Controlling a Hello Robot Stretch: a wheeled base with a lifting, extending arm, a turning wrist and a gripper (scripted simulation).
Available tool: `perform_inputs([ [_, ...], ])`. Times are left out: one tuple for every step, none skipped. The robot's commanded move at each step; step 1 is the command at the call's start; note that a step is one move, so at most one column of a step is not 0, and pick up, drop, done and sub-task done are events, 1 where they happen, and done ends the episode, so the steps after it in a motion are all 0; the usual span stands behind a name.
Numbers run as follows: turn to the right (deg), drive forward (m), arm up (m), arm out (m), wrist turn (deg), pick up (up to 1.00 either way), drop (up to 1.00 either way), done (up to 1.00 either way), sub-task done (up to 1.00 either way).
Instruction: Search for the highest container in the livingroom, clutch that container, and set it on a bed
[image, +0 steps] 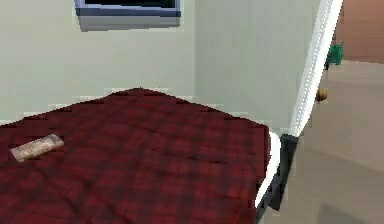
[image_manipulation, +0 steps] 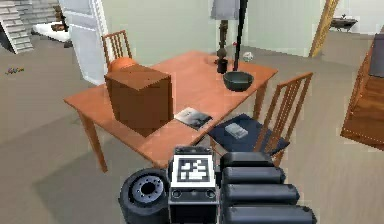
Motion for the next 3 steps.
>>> perform_inputs([
  [42.0,0.00,0.00,0.00,0.0,0.00,0.00,0.00,0.00],
  [-45.0,0.00,0.00,0.00,0.0,0.00,0.00,0.00,0.00],
  [-45.0,0.00,0.00,0.00,0.0,0.00,0.00,0.00,0.00],
])
